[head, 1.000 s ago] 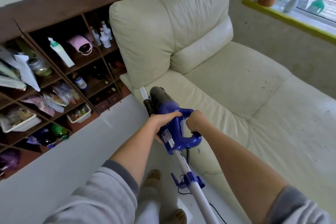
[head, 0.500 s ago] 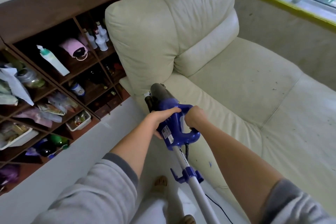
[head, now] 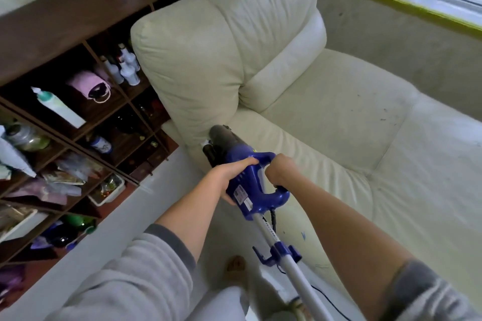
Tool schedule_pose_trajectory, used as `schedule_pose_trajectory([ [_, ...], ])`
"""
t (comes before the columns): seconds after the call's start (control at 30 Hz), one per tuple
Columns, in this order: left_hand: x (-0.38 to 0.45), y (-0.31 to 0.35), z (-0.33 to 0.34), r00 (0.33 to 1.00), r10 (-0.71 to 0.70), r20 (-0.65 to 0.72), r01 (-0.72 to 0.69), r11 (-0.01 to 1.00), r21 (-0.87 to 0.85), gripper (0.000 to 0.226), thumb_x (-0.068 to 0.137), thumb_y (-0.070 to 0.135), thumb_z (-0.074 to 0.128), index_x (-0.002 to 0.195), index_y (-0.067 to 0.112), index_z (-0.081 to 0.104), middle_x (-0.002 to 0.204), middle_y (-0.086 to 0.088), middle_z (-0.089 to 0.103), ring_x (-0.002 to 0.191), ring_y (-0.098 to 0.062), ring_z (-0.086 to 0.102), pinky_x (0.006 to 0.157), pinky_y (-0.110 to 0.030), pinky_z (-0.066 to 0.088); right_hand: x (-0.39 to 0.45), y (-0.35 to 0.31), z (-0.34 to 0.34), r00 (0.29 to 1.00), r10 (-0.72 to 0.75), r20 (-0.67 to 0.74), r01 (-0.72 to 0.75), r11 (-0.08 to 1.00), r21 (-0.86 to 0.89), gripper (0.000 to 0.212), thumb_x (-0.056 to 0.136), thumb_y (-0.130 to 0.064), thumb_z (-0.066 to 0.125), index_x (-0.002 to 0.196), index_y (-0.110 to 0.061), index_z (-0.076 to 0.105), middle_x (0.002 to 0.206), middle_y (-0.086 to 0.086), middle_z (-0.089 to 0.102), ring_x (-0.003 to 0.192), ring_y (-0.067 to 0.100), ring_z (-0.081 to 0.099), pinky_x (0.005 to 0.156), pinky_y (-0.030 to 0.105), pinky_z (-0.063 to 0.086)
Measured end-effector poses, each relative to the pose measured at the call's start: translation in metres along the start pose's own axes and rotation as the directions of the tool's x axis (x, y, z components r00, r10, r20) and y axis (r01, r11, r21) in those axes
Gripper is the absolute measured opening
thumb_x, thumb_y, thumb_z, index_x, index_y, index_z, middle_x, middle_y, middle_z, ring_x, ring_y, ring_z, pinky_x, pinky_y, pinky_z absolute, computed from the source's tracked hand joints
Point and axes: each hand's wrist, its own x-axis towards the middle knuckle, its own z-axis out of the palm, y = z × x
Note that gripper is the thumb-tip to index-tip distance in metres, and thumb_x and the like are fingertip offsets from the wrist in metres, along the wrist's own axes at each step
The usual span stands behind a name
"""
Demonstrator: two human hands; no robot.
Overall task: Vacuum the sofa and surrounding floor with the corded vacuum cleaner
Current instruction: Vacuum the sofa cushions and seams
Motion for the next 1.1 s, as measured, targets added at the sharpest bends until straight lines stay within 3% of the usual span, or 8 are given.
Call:
schedule_pose_trajectory([
  [0.13,-0.009,-0.001,0.004,1.0,0.007,-0.013,-0.007,1.0,0.01,0.079,0.072,0.055,0.075,0.127,0.011,0.04,0.095,-0.013,0.057,0.085,-0.033,0.058,0.082,-0.051,0.053,-0.006,0.003,-0.003,0.998,-0.058,-0.006,0.058,0.998,0.008,0.03,0.094,-0.003,0.045,0.065,-0.009,0.04,0.067,0.003,0.045,0.063,0.018,0.05,0.053,0.023,0.038],
  [0.23,-0.02,-0.006,0.021,1.0,0.01,-0.012,-0.01,1.0,0.012,0.086,0.067,0.058,0.077,0.129,0.01,0.042,0.111,-0.015,0.06,0.098,-0.035,0.06,0.088,-0.053,0.053,-0.016,0.021,-0.006,0.997,-0.071,-0.021,0.071,0.997,0.028,0.028,0.093,-0.003,0.044,0.066,-0.008,0.044,0.066,0.003,0.045,0.056,0.015,0.046,0.049,0.022,0.037],
  [0.33,-0.03,-0.014,0.044,0.999,0.037,-0.034,-0.038,0.999,-0.027,0.086,0.066,0.059,0.077,0.129,0.012,0.042,0.116,-0.015,0.059,0.102,-0.036,0.059,0.088,-0.054,0.053,-0.026,0.043,-0.012,0.996,-0.087,-0.017,0.087,0.995,0.041,0.018,0.093,-0.002,0.046,0.076,-0.005,0.051,0.074,0.005,0.053,0.066,0.019,0.053,0.056,0.024,0.043],
  [0.43,-0.04,-0.02,0.063,0.997,0.062,-0.049,-0.064,0.997,-0.043,0.087,0.064,0.059,0.078,0.13,0.013,0.044,0.113,-0.014,0.06,0.1,-0.035,0.06,0.085,-0.052,0.054,-0.034,0.061,-0.016,0.991,-0.135,-0.019,0.135,0.991,-0.027,0.029,0.092,0.0,0.046,0.064,-0.008,0.042,0.089,0.007,0.062,0.076,0.021,0.054,0.057,0.024,0.041],
  [0.6,-0.057,-0.028,0.093,0.996,0.059,-0.064,-0.063,0.996,-0.062,0.082,0.066,0.056,0.078,0.125,0.012,0.042,0.107,-0.015,0.059,0.1,-0.036,0.059,0.089,-0.051,0.052,-0.046,0.091,-0.027,0.987,-0.16,0.005,0.159,0.98,-0.118,0.032,0.093,-0.002,0.047,0.063,-0.008,0.039,0.065,0.003,0.043,0.055,0.015,0.044,0.046,0.021,0.032],
  [0.83,-0.075,-0.022,0.149,0.995,0.079,-0.066,-0.084,0.992,-0.093,0.082,0.069,0.055,0.077,0.129,0.012,0.042,0.108,-0.014,0.059,0.101,-0.034,0.059,0.091,-0.05,0.051,-0.048,0.143,-0.048,0.985,-0.167,-0.038,0.159,0.974,-0.161,0.028,0.092,-0.003,0.047,0.065,-0.008,0.043,0.063,0.003,0.047,0.053,0.014,0.044,0.047,0.022,0.035],
  [0.97,-0.075,-0.016,0.171,0.994,0.089,-0.061,-0.095,0.991,-0.093,0.074,0.07,0.055,0.076,0.12,0.011,0.045,0.102,-0.015,0.06,0.101,-0.035,0.06,0.095,-0.052,0.05,-0.045,0.159,-0.06,0.99,-0.139,-0.031,0.132,0.978,-0.16,0.026,0.091,-0.002,0.049,0.067,-0.008,0.044,0.067,0.004,0.049,0.055,0.014,0.044,0.056,0.024,0.041],
  [1.1,-0.065,-0.003,0.171,0.995,0.079,-0.06,-0.083,0.995,-0.059,0.081,0.068,0.058,0.076,0.125,0.011,0.044,0.102,-0.014,0.06,0.099,-0.034,0.06,0.089,-0.05,0.053,-0.035,0.157,-0.064,0.994,-0.106,-0.002,0.105,0.987,-0.123,0.025,0.09,-0.004,0.051,0.067,-0.009,0.045,0.067,0.003,0.049,0.054,0.014,0.045,0.051,0.023,0.037],
])
